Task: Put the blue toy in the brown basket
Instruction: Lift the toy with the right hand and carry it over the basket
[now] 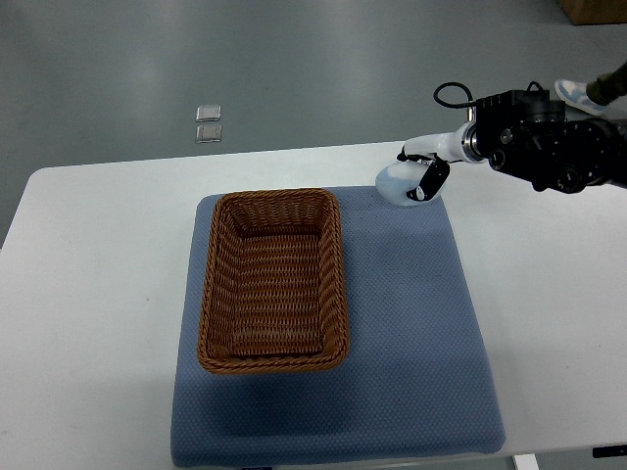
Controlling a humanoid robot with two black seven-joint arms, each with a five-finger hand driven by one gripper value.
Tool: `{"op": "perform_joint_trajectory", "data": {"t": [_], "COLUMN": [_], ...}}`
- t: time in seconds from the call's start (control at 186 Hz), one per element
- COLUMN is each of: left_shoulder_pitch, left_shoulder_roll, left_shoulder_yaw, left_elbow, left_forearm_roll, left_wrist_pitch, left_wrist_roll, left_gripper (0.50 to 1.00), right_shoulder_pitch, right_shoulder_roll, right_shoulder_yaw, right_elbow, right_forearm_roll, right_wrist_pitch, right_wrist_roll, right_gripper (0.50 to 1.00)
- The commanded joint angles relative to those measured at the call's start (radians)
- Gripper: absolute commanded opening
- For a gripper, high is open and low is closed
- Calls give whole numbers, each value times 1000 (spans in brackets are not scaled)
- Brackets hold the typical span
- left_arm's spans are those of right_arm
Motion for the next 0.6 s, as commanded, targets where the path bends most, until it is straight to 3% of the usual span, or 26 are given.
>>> {"op": "perform_joint_trajectory", "data": {"t": [0.0,0.204,0.392,0.596], "left_shoulder_pitch": [0,0,0,0], "left_shoulder_roll": [0,0,0,0], "left_shoulder_yaw": [0,0,2,5], "left_elbow": [0,0,1,3], "left_forearm_roll": [0,0,0,-1], "left_wrist_pitch": [0,0,0,0], "left_wrist_roll": [0,0,0,0], "left_gripper": [1000,1000,1000,1000], "right_shoulder_pitch": [82,180,189,180], "right_shoulder_roll": [-29,-5,135,310], "right_shoulder_yaw": [1,1,1,-5], "right_elbow": [60,148,168,137], "right_forearm_roll": [11,99,145,151], "right_wrist_pitch": [27,25,-4,-59], "right_wrist_roll": [0,6,58,58], "right_gripper": [500,502,525,537]}}
